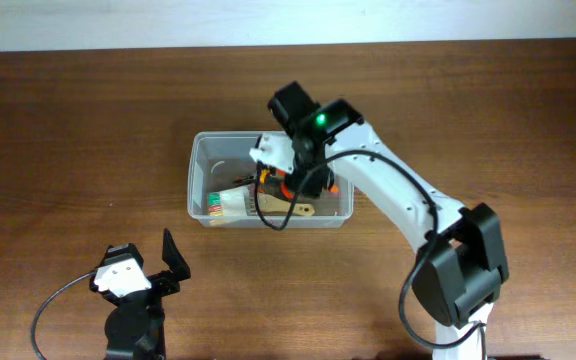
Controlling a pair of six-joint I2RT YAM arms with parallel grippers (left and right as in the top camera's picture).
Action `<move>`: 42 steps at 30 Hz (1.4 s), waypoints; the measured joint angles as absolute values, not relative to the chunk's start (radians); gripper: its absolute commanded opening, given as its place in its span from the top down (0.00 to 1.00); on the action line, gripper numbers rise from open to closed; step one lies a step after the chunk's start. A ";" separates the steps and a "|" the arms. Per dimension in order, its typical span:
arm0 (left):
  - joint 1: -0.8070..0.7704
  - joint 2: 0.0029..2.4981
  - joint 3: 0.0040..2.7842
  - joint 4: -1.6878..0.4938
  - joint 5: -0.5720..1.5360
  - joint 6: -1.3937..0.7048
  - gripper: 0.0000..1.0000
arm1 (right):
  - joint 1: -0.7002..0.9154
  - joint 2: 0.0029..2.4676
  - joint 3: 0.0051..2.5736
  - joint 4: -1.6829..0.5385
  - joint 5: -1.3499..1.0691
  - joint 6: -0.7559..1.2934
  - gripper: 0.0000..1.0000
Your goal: Pack container
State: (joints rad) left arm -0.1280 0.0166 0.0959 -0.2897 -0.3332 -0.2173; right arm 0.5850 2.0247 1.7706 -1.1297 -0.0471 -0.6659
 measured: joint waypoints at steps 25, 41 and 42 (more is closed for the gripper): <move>-0.128 0.017 0.096 -0.290 -0.334 -0.217 0.01 | 0.547 2.026 1.967 -1.150 -0.039 -0.336 0.23; -0.128 0.017 0.096 -0.290 -0.334 -0.217 0.01 | 0.135 2.019 2.204 -1.232 0.000 -0.084 0.01; -0.128 0.017 0.096 -0.290 -0.333 -0.217 0.01 | 0.128 2.019 2.204 -1.232 0.000 -0.082 0.01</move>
State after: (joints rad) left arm -0.1280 0.0166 0.0959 -0.2901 -0.3332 -0.2173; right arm 0.1276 2.0193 2.2044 -1.2320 0.0002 -0.0822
